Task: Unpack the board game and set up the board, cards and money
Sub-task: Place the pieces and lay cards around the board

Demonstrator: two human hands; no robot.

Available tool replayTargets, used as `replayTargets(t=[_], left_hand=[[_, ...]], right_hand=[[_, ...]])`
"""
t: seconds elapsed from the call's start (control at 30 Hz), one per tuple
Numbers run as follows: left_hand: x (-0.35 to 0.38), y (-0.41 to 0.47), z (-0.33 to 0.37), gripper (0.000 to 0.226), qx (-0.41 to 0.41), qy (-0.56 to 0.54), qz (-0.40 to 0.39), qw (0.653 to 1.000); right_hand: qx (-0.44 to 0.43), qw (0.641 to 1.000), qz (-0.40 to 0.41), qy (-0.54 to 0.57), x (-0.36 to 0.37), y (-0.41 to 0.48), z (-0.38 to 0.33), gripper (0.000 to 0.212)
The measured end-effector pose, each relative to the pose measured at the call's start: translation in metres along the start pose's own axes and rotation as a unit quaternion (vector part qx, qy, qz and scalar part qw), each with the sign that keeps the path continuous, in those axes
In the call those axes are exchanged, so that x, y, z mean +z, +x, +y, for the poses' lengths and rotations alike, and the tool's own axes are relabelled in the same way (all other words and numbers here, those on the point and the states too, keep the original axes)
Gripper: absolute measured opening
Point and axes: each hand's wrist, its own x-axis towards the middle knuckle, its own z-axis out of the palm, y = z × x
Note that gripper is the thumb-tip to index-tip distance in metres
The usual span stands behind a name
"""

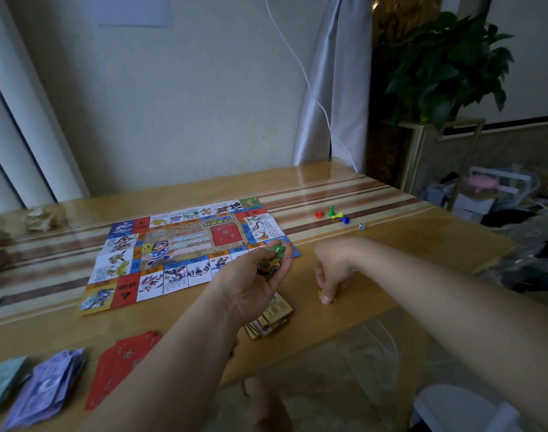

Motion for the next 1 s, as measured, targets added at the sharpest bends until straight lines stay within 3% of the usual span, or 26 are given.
replayTargets(t=[0.4, 0.7, 1.0], left_hand=[[-0.001, 0.001, 0.001, 0.019, 0.002, -0.012, 0.0, 1.0], [-0.009, 0.003, 0.005, 0.021, -0.01, -0.025, -0.014, 1.0], [-0.008, 0.003, 0.005, 0.022, -0.007, -0.022, -0.013, 1.0]], right_hand=[[-0.022, 0.997, -0.002, 0.073, 0.003, -0.001, 0.004, 0.026], [-0.021, 0.992, 0.039, 0.12, 0.008, -0.002, 0.009, 0.017], [-0.005, 0.995, 0.097, 0.019, 0.018, -0.006, -0.005, 0.019]])
